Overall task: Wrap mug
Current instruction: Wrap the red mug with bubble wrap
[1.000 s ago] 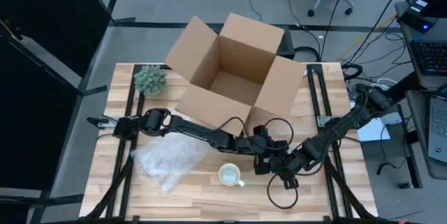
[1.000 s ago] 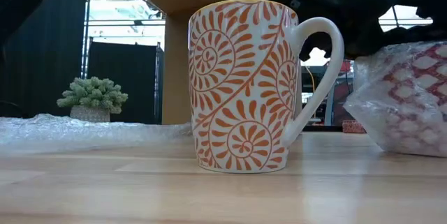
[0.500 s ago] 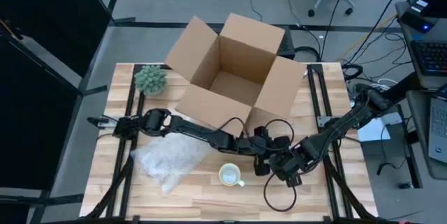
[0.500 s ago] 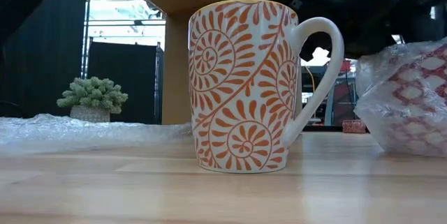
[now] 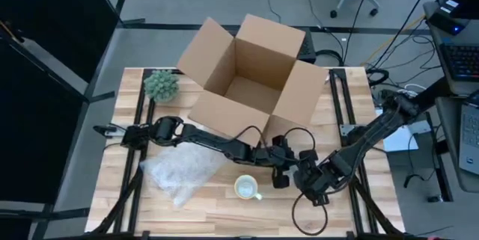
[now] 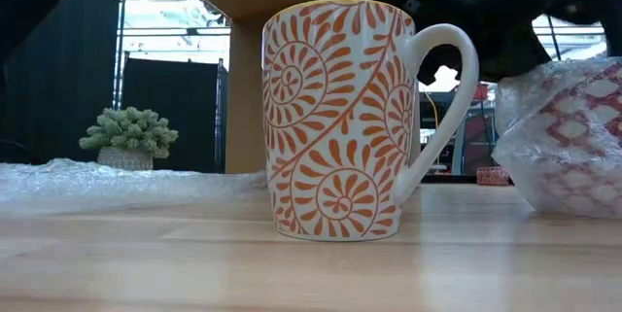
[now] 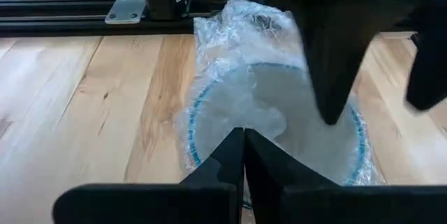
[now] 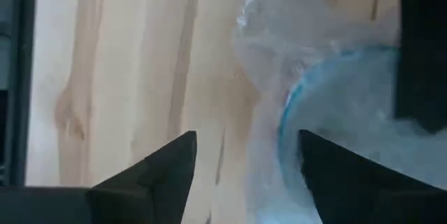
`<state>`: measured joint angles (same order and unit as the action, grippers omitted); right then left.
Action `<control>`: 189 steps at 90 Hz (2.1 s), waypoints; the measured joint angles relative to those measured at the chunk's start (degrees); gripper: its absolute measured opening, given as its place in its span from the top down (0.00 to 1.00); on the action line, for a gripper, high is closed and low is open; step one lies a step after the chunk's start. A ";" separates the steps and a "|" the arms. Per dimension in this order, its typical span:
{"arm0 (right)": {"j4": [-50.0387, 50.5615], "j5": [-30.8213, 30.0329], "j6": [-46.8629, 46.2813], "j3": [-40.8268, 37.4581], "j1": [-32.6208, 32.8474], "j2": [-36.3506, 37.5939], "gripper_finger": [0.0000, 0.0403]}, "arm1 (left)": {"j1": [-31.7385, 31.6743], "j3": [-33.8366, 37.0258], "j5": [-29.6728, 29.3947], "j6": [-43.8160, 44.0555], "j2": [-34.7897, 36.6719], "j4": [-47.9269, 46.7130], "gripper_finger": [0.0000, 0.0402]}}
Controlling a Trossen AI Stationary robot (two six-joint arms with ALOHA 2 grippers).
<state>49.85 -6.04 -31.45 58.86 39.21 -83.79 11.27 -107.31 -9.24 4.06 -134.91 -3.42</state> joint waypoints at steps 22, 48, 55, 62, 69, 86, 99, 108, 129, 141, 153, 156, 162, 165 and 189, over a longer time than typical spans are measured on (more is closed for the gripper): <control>-16.59 -0.99 -1.83 -12.03 -2.15 0.28 0.43 | 0.00 -0.02 0.01 0.04 0.00 0.12 1.00; -2.45 0.85 2.46 -0.09 -2.15 2.65 0.43 | 0.00 -0.03 -0.03 0.04 -0.02 -0.22 1.00; 4.08 0.49 3.20 4.28 -1.91 3.48 0.43 | 0.00 -0.03 -0.03 0.06 -0.02 -0.21 1.00; 7.75 -2.35 3.40 7.15 -1.91 4.37 0.43 | 0.00 -0.02 -0.03 0.06 -0.02 -0.19 1.00; 10.27 -6.77 3.43 7.63 -1.92 5.54 0.43 | 0.00 -0.02 -0.03 0.06 -0.02 -0.13 1.00; 9.57 -7.63 2.44 1.45 -3.49 5.68 0.43 | -0.01 0.00 -0.03 0.05 -0.02 -0.07 1.00; 9.98 -11.60 0.79 -1.43 -4.46 5.68 0.43 | 0.00 0.04 -0.16 -0.02 -0.02 -0.02 1.00; 8.68 -11.55 2.03 -1.43 -4.38 5.86 0.43 | 0.02 0.04 -0.16 -0.07 -0.02 -0.09 1.00; 13.32 -12.29 2.18 1.32 -4.92 6.94 0.43 | 0.00 0.04 -0.14 0.00 -0.02 0.06 1.00; 13.89 -15.38 4.07 2.67 -6.53 9.01 0.43 | 0.00 0.04 -0.12 0.00 -0.02 0.25 1.00; 12.94 -15.88 2.71 0.22 -9.17 9.64 0.43 | 0.00 0.04 -0.09 0.01 -0.02 0.35 1.00; 11.01 -14.71 2.78 -1.18 -9.44 9.64 0.43 | 0.00 0.04 -0.08 0.02 -0.02 0.35 1.00; 5.68 -11.92 2.36 -4.69 -9.61 9.82 0.43 | 0.00 0.11 -0.12 -0.04 -0.02 -0.15 1.00; 3.19 -9.82 1.70 -6.63 -9.53 9.89 0.43 | 0.02 0.04 -0.05 0.00 -0.02 0.20 1.00; -11.34 -10.06 -6.46 -19.08 -9.80 9.79 0.43 | 0.00 0.00 0.29 -0.07 -0.04 1.55 1.00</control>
<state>38.51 -16.11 -37.91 39.79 29.41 -74.00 11.27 -107.31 -8.95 3.99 -134.96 -1.87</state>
